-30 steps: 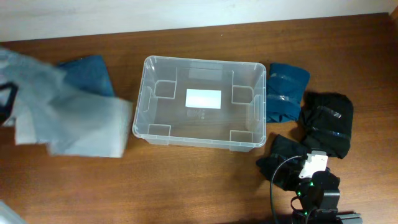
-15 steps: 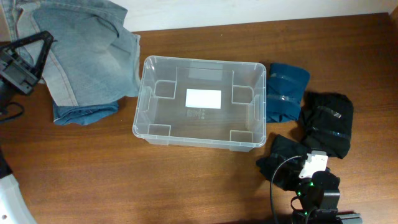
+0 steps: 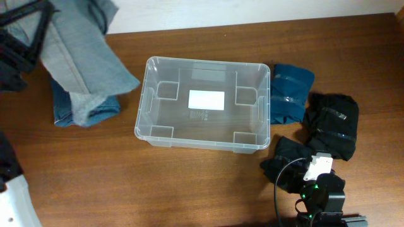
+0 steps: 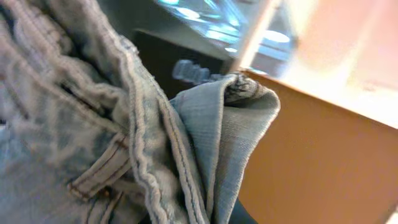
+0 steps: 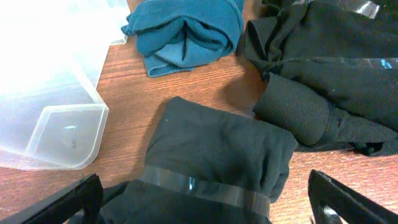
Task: Pack container
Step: 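Lift the light-blue jeans and swing them over the container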
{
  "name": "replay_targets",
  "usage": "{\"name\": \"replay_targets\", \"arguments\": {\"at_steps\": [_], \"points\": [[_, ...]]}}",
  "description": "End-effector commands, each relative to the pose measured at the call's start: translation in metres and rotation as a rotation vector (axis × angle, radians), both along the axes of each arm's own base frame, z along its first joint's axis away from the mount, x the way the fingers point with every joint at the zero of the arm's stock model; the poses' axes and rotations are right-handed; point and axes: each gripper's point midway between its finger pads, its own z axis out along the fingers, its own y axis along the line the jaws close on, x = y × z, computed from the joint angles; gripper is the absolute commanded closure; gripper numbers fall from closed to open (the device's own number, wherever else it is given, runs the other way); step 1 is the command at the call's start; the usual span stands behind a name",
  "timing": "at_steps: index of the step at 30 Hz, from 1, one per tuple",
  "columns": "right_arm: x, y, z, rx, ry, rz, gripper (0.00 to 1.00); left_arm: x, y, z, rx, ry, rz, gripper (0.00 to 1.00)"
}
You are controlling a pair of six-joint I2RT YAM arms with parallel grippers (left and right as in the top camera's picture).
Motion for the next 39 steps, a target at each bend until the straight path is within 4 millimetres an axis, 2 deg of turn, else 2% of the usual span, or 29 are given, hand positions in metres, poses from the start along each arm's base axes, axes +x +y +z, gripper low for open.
{"name": "replay_targets", "arguments": {"at_steps": [1,6,12,13,14,15,19,23,26,31,35,39], "points": [[0.0,0.0,-0.003,-0.002,0.002,0.002,0.02,-0.018,-0.021,0.015,-0.076,0.046,-0.086,0.99],[0.0,0.0,-0.003,-0.002,0.002,0.002,0.02,-0.015,-0.056,0.015,-0.099,0.042,-0.194,1.0],[0.0,0.0,-0.003,-0.002,0.002,0.002,0.02,-0.006,-0.112,0.005,-0.116,0.053,-0.334,1.0],[0.0,0.0,-0.003,-0.002,0.002,0.002,0.02,0.0,-0.129,-0.005,-0.11,0.083,-0.365,0.99],[0.0,0.0,-0.003,-0.002,0.002,0.002,0.02,0.004,-0.136,-0.011,-0.106,0.103,-0.373,0.99],[0.0,0.0,-0.003,-0.002,0.002,0.002,0.02,0.017,-0.154,-0.027,-0.096,0.156,-0.374,0.99],[0.0,0.0,-0.003,-0.002,0.002,0.002,0.02,0.041,-0.185,-0.06,-0.067,0.235,-0.351,0.99],[0.0,0.0,-0.003,-0.002,0.002,0.002,0.02,0.056,-0.207,-0.086,-0.043,0.301,-0.36,0.99],[0.0,0.0,-0.003,-0.002,0.002,0.002,0.02,0.067,-0.211,-0.109,0.008,0.344,-0.332,0.99],[0.0,0.0,-0.003,-0.002,0.002,0.002,0.01,0.082,-0.204,-0.146,0.109,0.407,-0.22,0.99],[0.0,0.0,-0.003,-0.002,0.002,0.002,0.01,0.088,-0.191,-0.167,0.172,0.447,-0.175,0.99],[0.0,0.0,-0.003,-0.002,0.002,0.002,0.01,0.096,-0.168,-0.203,0.277,0.528,-0.091,0.99]]}}
